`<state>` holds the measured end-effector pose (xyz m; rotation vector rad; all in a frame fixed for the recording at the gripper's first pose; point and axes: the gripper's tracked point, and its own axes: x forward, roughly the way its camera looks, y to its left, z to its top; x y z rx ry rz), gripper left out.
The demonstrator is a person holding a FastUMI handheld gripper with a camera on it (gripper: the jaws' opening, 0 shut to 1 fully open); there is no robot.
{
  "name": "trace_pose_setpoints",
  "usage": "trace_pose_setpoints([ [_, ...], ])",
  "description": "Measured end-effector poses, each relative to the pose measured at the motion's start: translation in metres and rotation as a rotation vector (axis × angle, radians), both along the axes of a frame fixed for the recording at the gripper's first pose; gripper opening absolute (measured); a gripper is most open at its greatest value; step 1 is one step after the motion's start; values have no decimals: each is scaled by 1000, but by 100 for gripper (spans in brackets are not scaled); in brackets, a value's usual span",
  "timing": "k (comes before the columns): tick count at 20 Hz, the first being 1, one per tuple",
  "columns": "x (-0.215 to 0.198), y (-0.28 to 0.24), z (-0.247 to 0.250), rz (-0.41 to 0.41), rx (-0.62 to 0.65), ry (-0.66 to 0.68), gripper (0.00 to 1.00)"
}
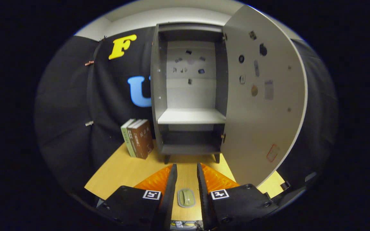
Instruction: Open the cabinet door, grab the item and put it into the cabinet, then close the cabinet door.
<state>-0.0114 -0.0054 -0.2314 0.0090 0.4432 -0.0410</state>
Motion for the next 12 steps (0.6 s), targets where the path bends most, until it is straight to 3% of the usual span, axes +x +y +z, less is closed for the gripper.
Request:
trace_pose_setpoints([
  [5, 14, -2, -125, 6, 80, 273, 43],
  [12, 22, -8, -225, 52, 58, 519, 43],
])
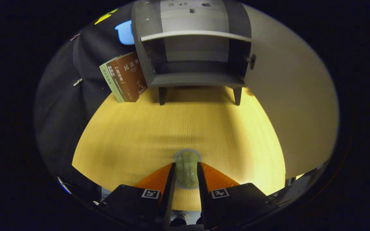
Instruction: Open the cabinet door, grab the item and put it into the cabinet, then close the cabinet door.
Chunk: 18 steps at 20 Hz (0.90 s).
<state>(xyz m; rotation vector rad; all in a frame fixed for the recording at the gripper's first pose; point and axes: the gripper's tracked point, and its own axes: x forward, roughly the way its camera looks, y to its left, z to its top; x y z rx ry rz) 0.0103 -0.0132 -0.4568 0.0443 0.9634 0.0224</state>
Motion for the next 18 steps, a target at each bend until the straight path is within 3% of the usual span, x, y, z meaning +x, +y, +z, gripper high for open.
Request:
trace_pose_setpoints([
  [4, 1, -1, -45, 38, -25, 94, 43],
  [13, 0, -3, -93, 71, -55, 208, 43],
  [14, 7, -11, -94, 73, -108, 223, 20],
  [18, 4, -13, -91, 74, -117, 252, 20],
])
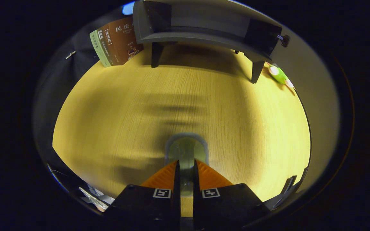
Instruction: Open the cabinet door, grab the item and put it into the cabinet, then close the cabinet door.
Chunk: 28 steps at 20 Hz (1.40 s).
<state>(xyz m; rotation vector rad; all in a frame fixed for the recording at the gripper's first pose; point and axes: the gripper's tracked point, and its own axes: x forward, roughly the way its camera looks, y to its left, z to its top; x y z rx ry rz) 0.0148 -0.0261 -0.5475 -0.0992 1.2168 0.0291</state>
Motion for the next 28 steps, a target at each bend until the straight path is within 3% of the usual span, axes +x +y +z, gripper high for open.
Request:
trace_pose_setpoints([
  [7, 5, 7, 57, -43, 18, -102, 20],
  [17, 10, 31, 189, -108, 48, -416, 20],
  [23, 31, 40, 271, -136, 81, -606, 20],
  [28, 78, 33, 330, -141, 91, -734, 20],
])
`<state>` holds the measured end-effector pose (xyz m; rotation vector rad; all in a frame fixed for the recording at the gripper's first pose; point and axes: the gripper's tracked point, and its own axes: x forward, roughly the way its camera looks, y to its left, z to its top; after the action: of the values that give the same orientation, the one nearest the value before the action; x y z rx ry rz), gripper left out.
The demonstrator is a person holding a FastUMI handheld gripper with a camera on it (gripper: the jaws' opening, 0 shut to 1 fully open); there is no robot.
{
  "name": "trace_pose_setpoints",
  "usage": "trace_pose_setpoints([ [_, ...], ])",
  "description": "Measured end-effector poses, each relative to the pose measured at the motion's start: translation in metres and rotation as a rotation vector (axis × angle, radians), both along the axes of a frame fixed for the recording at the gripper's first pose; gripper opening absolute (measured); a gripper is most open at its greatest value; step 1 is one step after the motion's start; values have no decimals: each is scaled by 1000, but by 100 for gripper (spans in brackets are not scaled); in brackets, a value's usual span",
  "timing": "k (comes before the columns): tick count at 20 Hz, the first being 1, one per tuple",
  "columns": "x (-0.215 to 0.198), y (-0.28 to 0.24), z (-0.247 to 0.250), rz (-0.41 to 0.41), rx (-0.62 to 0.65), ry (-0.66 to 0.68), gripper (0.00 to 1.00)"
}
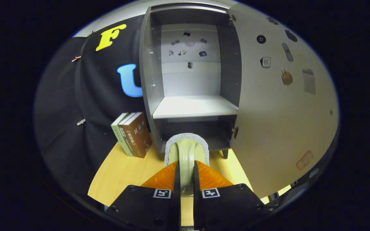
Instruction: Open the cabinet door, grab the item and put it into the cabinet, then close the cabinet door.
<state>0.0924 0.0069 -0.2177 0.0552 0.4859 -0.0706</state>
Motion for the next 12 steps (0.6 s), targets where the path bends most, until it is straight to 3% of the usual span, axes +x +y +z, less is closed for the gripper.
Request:
trace_pose_setpoints([
  [8, 153, -19, 60, 39, 6, -82, 20],
  [12, 226, -28, 67, 52, -27, -71, 19],
])
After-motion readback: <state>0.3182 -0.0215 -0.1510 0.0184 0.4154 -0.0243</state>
